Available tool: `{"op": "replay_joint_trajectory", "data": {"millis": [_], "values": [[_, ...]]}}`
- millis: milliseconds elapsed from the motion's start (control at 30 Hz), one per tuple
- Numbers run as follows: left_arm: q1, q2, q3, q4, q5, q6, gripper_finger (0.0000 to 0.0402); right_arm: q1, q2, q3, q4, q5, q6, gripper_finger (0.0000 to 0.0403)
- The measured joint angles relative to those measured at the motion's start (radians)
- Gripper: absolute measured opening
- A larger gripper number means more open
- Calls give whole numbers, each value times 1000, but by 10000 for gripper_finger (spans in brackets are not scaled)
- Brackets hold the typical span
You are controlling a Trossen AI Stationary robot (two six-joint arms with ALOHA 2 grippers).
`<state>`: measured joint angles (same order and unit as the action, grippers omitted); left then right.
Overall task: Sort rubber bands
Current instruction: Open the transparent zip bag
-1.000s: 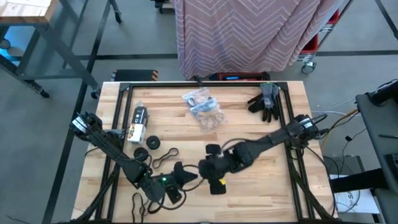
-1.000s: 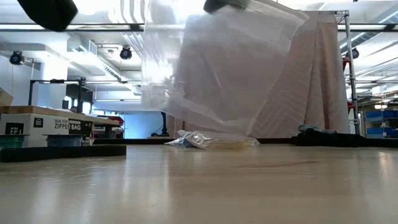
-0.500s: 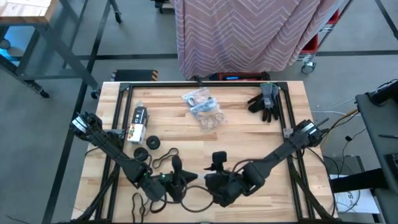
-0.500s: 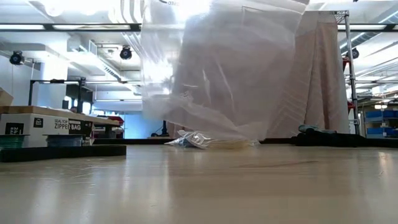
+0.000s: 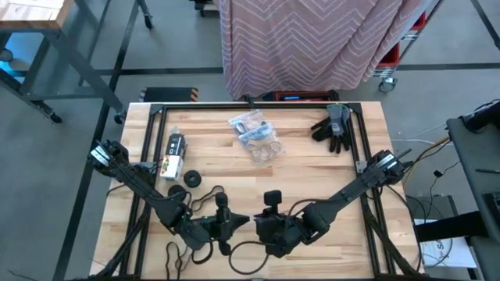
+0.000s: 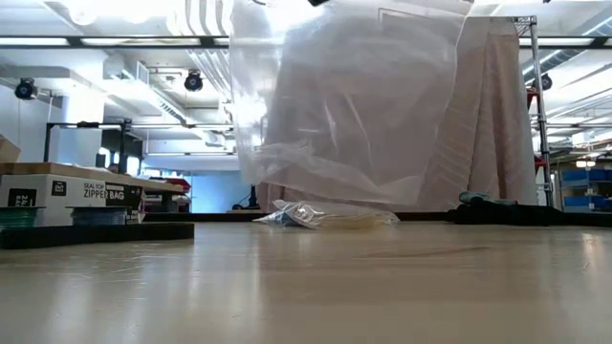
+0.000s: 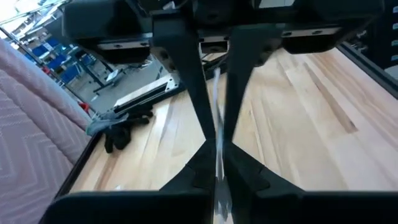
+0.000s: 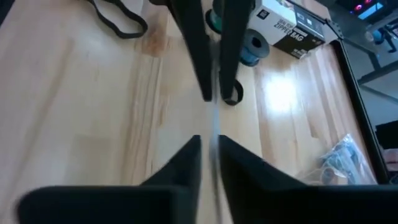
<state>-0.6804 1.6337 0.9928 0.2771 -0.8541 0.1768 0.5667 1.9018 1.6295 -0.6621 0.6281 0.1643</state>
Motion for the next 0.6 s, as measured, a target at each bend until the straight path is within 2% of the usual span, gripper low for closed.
{"op": "replay_joint_trajectory", "data": {"millis": [67, 200, 333, 600], "values": [[0, 0, 0, 3, 0, -6, 7, 0, 0, 0, 0, -3, 6, 9], [-5, -10, 0, 46, 0, -16, 28, 0, -1, 0, -2, -15, 41, 7], [-31, -46, 1, 45, -4, -56, 70, 11, -18, 0, -24, -53, 81, 3], [-58, -53, 1, 37, 8, -69, 151, 44, -41, 0, -40, -61, 80, 1]]}}
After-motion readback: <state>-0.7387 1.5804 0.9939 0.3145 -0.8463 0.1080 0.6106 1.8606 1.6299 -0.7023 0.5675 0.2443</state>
